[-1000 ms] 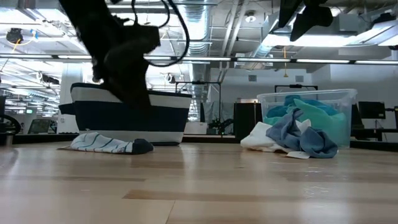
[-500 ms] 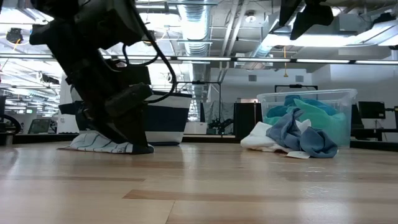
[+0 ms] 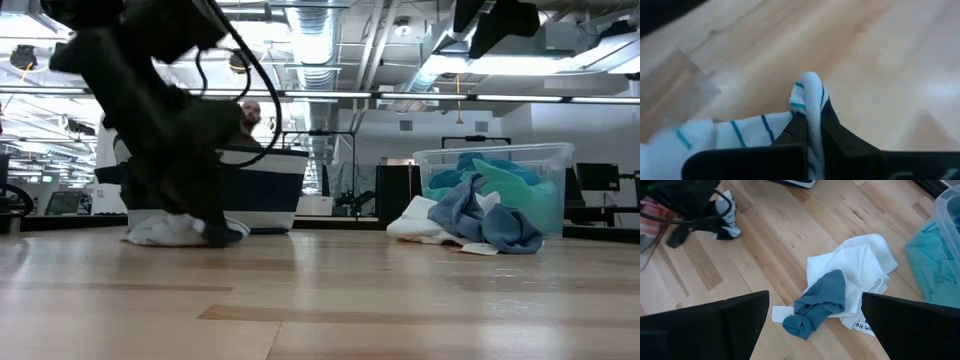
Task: Pick & Place Cloths
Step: Put the white striped sock into the transparent bin
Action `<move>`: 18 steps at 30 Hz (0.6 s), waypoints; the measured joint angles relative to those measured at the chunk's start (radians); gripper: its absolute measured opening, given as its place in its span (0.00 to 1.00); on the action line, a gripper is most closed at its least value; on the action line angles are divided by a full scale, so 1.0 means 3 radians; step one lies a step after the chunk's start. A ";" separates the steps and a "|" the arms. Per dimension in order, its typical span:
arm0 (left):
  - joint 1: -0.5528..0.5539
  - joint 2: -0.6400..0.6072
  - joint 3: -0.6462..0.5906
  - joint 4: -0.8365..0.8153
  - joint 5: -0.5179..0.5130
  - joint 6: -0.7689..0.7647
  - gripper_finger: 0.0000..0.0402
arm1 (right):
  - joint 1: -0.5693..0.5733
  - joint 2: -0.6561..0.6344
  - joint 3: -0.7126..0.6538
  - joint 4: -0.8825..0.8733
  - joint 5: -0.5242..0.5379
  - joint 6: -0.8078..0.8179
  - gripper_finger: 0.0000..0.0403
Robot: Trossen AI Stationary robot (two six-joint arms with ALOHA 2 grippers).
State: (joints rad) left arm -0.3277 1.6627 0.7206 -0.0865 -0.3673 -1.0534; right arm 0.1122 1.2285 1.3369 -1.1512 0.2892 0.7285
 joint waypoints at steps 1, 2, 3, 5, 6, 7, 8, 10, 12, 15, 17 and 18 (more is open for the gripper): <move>-0.0009 -0.0107 -0.0009 0.0017 0.0018 0.0032 0.01 | -0.0001 0.0000 0.0000 0.0001 0.0000 0.0012 0.77; -0.0022 -0.0241 -0.0002 0.0072 0.0005 0.0073 0.01 | -0.0001 0.0000 0.0000 0.0004 0.0000 0.0017 0.77; -0.0035 -0.0389 0.0018 0.0138 -0.0009 0.0112 0.00 | -0.0001 0.0000 0.0000 0.0011 0.0000 0.0019 0.77; -0.0077 -0.0701 0.0024 0.0179 -0.0058 0.0255 0.00 | -0.0001 0.0000 0.0000 0.0012 0.0000 0.0020 0.77; -0.0101 -0.0844 0.0017 0.0184 -0.0064 0.0330 0.00 | -0.0001 0.0000 0.0000 0.0018 0.0000 0.0020 0.77; -0.0132 -0.1001 0.0012 0.0213 -0.0071 0.0425 0.00 | -0.0001 0.0000 0.0000 0.0029 0.0000 0.0020 0.77; -0.0168 -0.1173 0.0012 0.0253 -0.0068 0.0514 0.00 | -0.0001 0.0000 0.0000 0.0038 0.0000 0.0020 0.77; -0.0247 -0.1554 0.0025 0.0322 0.0035 0.0653 0.00 | -0.0001 0.0000 0.0000 0.0052 0.0000 0.0020 0.77; -0.0339 -0.1883 0.0028 0.0318 0.0243 0.0707 0.00 | -0.0001 0.0000 0.0000 0.0060 0.0000 0.0020 0.77; -0.0516 -0.2346 0.0022 0.0308 0.0507 0.0681 0.00 | -0.0001 0.0000 0.0000 0.0096 0.0000 0.0020 0.77; -0.0661 -0.2610 0.0025 0.0322 0.0684 0.0583 0.00 | -0.0001 0.0000 0.0000 0.0131 0.0000 0.0020 0.77; -0.0741 -0.2710 0.0026 0.0322 0.0763 0.0508 0.00 | -0.0001 0.0000 0.0000 0.0142 0.0001 0.0020 0.77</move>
State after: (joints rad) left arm -0.5501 0.8498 0.7284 0.0101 -0.1384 -0.9009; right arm 0.1120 1.2285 1.3369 -1.1087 0.2896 0.7345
